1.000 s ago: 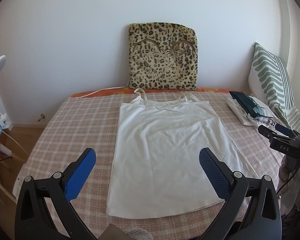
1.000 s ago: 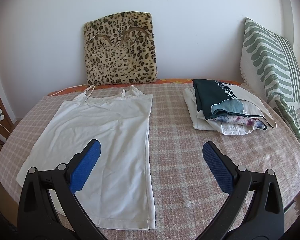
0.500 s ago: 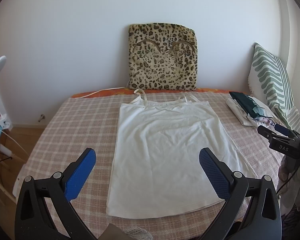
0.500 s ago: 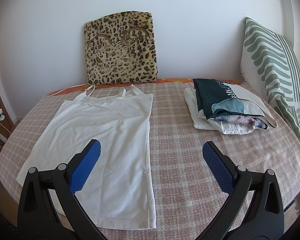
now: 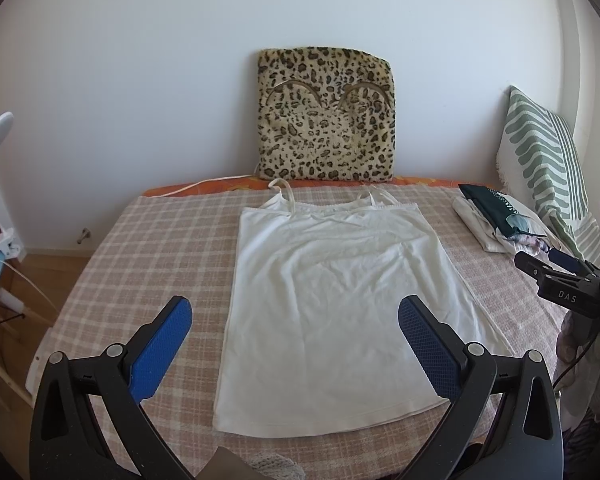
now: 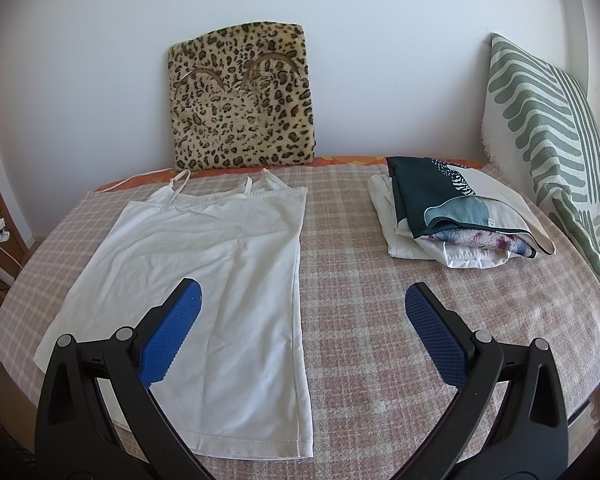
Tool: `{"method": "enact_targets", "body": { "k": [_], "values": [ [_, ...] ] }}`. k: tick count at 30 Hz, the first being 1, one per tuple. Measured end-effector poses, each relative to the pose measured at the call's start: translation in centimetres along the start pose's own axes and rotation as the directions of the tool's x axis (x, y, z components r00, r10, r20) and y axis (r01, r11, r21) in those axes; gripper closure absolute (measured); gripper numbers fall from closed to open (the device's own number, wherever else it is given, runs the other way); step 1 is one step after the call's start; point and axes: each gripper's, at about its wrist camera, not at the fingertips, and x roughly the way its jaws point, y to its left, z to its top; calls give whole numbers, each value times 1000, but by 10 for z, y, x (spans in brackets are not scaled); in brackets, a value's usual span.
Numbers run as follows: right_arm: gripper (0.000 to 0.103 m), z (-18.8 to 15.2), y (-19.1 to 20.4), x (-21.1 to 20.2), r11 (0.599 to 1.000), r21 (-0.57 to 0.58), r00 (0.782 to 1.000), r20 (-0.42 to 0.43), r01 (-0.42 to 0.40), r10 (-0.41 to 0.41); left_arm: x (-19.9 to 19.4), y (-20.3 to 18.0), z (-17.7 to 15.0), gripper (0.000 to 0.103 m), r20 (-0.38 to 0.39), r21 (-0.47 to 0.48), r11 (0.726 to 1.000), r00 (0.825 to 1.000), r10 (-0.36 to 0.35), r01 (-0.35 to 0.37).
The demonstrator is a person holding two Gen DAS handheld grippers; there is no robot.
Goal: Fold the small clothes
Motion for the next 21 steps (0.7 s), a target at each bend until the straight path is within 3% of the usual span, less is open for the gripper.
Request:
{"method": "enact_targets", "body": {
  "k": [21],
  "values": [
    [0, 0, 1, 0, 1000, 1, 1000, -1, 1, -1, 0, 0, -2, 0, -7, -1, 1000, 1000, 1, -1]
  ]
}}
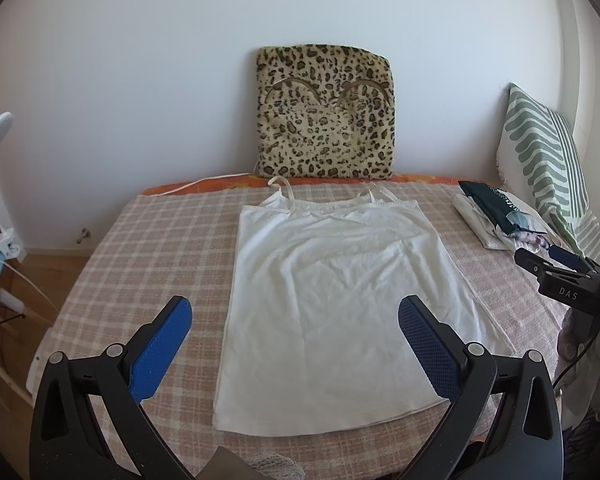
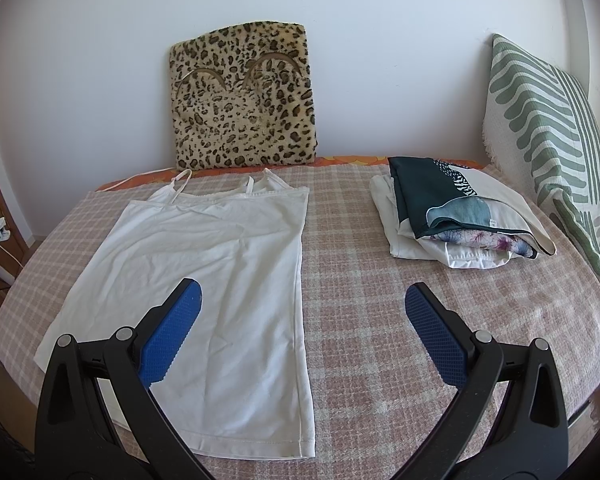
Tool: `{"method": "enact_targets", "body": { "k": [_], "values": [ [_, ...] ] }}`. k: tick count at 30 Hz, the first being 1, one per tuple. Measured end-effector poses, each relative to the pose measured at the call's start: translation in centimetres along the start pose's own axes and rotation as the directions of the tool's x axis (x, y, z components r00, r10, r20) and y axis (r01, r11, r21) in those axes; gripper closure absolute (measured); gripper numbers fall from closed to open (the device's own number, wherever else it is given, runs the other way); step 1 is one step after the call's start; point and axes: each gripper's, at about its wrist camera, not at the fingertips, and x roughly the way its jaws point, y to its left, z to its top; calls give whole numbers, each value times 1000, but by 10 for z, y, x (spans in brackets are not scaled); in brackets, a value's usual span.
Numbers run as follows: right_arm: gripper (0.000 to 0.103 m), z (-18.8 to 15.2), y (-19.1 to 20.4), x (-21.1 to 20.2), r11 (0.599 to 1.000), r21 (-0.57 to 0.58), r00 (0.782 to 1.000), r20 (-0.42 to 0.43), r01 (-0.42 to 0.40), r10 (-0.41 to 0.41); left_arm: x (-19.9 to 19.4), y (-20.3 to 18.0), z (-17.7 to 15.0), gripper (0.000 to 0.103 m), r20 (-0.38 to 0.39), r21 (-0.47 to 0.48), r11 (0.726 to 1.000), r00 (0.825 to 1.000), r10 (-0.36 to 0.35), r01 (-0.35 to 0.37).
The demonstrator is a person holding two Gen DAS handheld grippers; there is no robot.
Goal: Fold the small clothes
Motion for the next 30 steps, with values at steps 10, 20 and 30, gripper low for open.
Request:
{"method": "enact_targets", "body": {
  "k": [10, 20, 30],
  "values": [
    [0, -2, 10, 0, 1000, -3, 1000, 10, -5, 5, 22, 19, -13, 0, -133, -59, 998, 991, -16, 8],
    [0, 9, 21, -9, 999, -6, 999, 20, -32, 32, 37, 39, -25, 2, -218, -122, 992, 976, -25, -2],
    [0, 20, 46, -13, 992, -28, 993, 0, -122, 122, 53, 63, -47, 31, -290, -201, 979, 953, -83, 25]
  ]
}}
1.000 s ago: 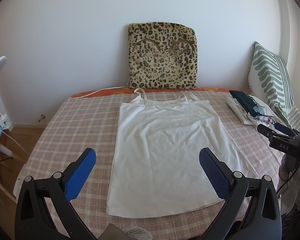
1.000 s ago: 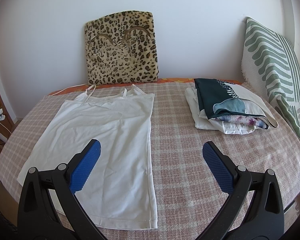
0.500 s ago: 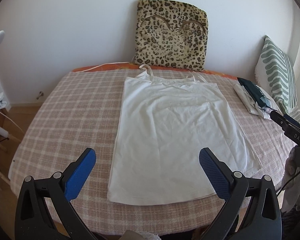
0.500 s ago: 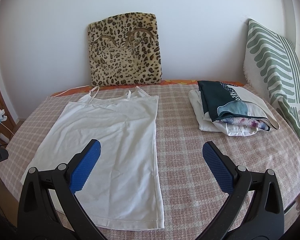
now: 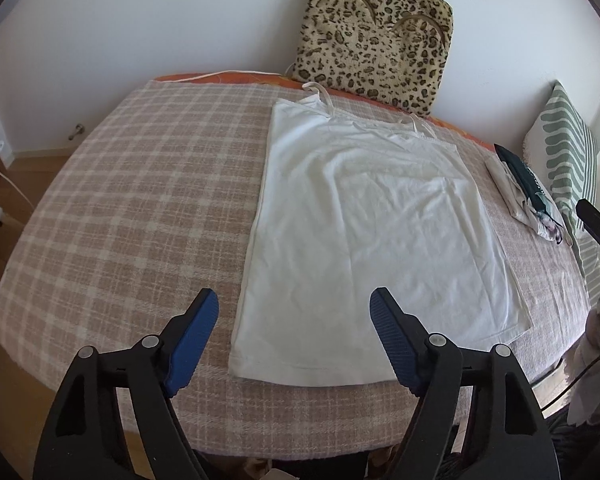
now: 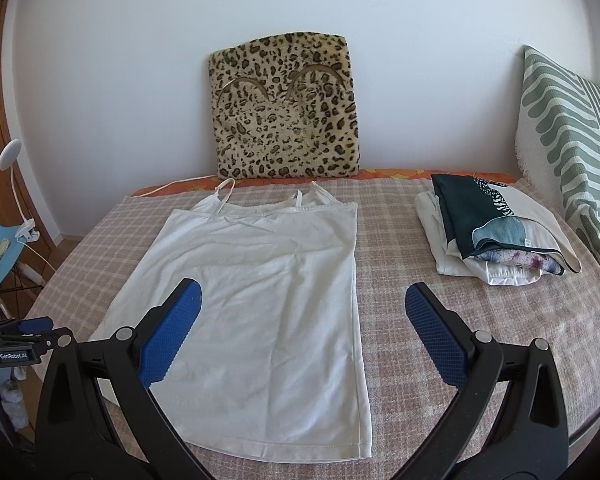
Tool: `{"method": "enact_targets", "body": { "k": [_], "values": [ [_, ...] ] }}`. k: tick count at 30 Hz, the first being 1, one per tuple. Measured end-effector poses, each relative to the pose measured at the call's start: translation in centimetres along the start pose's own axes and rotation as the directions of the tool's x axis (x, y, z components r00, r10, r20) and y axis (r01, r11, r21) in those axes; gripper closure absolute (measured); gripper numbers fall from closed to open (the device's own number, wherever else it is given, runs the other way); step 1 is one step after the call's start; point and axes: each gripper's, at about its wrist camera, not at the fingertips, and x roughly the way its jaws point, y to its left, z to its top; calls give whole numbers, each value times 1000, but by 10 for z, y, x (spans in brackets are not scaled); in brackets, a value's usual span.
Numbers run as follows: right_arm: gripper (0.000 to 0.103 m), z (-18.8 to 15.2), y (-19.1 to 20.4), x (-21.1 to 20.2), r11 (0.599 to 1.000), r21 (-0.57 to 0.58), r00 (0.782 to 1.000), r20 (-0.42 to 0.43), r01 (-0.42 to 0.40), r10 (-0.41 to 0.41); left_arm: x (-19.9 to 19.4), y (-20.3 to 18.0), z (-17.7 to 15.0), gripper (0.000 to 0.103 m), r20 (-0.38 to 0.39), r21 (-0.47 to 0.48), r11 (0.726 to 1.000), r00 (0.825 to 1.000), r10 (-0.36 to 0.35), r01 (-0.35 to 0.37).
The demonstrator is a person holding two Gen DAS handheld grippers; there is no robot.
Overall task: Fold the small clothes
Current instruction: 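Move both grippers to one side edge of the white camisole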
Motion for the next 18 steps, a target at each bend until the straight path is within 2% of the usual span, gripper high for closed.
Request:
{"method": "enact_targets", "body": {
  "k": [4, 11, 15, 18],
  "values": [
    [0, 7, 12, 7, 996, 1, 995, -49, -86, 86, 4, 13, -4, 53, -11, -46, 998, 999, -32, 31],
    [0, 17, 31, 34, 978, 12, 968, -135, -210, 209, 11, 28, -13, 59, -33, -54, 998, 999, -16, 14],
    [0, 28, 44, 61, 969, 31, 958, -150, -244, 246, 21, 40, -21, 63, -69, -76, 997, 997, -28, 23],
    [0, 38, 63, 87, 958, 32, 934, -215, -285, 285, 28, 48, -25, 70, -95, -107, 994, 994, -48, 37]
  ]
}}
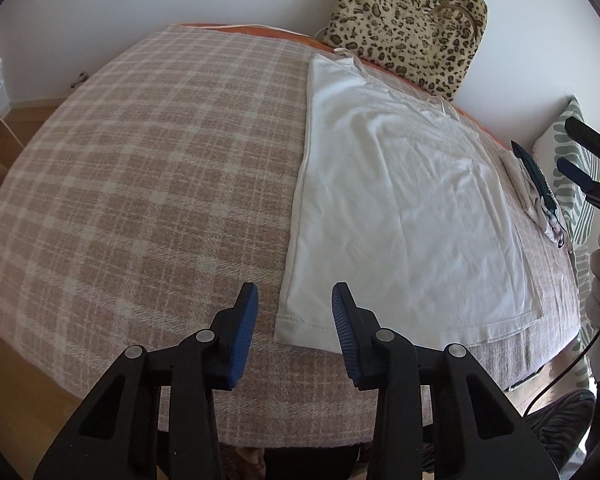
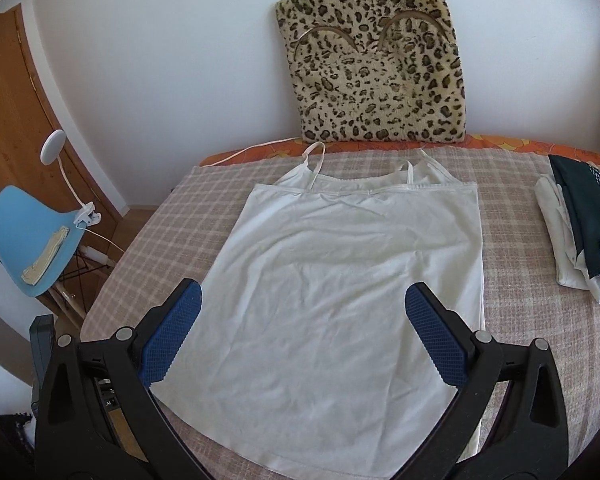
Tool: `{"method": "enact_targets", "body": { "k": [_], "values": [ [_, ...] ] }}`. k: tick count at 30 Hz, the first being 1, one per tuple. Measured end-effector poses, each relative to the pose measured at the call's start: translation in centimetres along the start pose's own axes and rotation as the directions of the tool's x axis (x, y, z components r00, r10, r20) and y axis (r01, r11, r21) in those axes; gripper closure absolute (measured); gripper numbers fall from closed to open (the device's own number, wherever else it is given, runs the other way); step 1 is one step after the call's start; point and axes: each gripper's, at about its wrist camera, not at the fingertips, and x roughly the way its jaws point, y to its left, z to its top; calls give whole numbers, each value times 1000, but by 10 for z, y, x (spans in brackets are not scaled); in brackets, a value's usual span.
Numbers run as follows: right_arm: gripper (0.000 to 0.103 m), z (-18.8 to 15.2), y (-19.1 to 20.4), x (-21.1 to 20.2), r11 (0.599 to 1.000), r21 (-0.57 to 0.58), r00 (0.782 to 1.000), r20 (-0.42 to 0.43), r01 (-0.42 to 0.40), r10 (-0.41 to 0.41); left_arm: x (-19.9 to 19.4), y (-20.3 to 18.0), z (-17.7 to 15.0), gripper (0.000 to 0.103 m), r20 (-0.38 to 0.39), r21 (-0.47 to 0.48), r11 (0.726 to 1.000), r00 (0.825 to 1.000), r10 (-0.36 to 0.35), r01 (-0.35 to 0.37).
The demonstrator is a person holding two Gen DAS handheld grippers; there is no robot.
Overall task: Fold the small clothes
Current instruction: 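Move both grippers to one side edge of the white camisole, then grasp the camisole side edge with both grippers, fold it lengthwise over the body, release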
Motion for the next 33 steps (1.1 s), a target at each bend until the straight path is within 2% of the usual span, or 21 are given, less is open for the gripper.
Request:
{"method": "enact_targets", "body": {
  "k": [5, 7, 11, 14, 19, 24, 27, 31, 33],
  "values": [
    [1, 28, 25, 47, 999, -5, 997, -75, -36, 35, 4, 6, -1, 74, -12, -22, 999, 999, -33, 32],
    [8, 41, 36, 65, 999, 1, 995, -91, -48, 48, 4, 8, 0, 74, -11, -31, 998, 999, -47, 46],
    [14, 56, 56, 105, 998, 0, 988, -141, -63, 62, 6, 10, 5, 74, -5, -44, 997, 998, -62, 61],
    [23, 63, 71, 137, 998, -23, 981, -188, -53, 48, 7, 8, 7, 74, 1, -15, 999, 999, -51, 51],
    [24, 74, 88, 180, 998, -43, 972, -233, -43, 32, 16, 11, 3, 78, -26, -26, 997, 997, -77, 76],
    [37, 83, 100, 222, 998, -55, 958, -286, -16, 0, 17, 9, 2, 79, -16, -3, 998, 998, -69, 69],
    [40, 88, 107, 243, 998, -67, 952, -306, -9, -13, 18, 9, 1, 81, -15, -15, 997, 997, -70, 70],
    [40, 95, 120, 273, 993, -119, 940, -334, 26, -65, 18, 11, 2, 82, -21, -30, 996, 996, -90, 90],
    [46, 99, 126, 286, 987, -152, 934, -345, 43, -94, 18, 14, 3, 82, -19, -42, 994, 994, -104, 103]
  ]
}}
